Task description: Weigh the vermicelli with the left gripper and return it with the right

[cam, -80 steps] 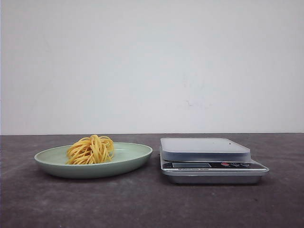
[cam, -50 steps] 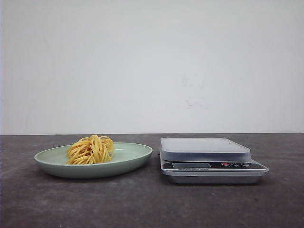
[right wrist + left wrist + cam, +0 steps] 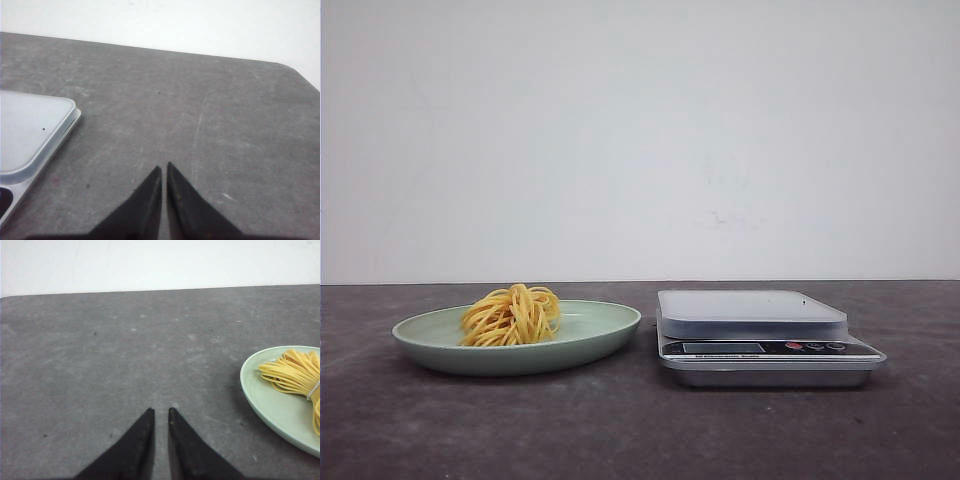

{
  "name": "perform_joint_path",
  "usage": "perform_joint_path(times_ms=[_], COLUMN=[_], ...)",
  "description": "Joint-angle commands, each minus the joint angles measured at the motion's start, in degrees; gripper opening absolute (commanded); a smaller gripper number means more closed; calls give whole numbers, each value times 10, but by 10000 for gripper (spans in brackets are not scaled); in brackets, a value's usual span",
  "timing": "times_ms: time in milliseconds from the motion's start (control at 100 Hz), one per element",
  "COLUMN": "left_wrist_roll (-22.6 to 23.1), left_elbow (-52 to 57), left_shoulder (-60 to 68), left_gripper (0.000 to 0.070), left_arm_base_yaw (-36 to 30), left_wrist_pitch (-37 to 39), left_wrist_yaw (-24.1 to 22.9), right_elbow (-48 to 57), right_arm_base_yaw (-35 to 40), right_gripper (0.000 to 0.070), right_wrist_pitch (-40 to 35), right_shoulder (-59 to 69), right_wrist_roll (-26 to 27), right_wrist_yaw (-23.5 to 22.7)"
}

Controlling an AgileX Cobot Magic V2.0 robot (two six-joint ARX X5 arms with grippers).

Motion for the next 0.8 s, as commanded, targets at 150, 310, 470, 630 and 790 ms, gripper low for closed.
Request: perform_joint_path(times_ms=[150,310,470,630,790], left_wrist_roll=[-2,-2,-2,-2,-2], left_elbow=[-10,-10,-10,-10,-10], left_shoulder=[-1,-1,-1,-1,-1], left_gripper=[12,11,11,11,12], left_arm_base_yaw=[0,0,0,0,0], left_wrist_pitch=[-2,-2,-2,-2,-2], left_wrist_yaw=[3,3,3,3,3], right_elbow=[-2,-2,-2,-2,-2], right_arm_base_yaw=[0,1,1,1,1], right_gripper=[9,9,9,9,9], right_wrist_pitch=[8,4,10,10,10], right_shoulder=[-1,-1,-1,-1,-1], right_wrist_roll=[6,38,40,40,54], right_wrist_yaw=[0,-2,-3,-2,-7])
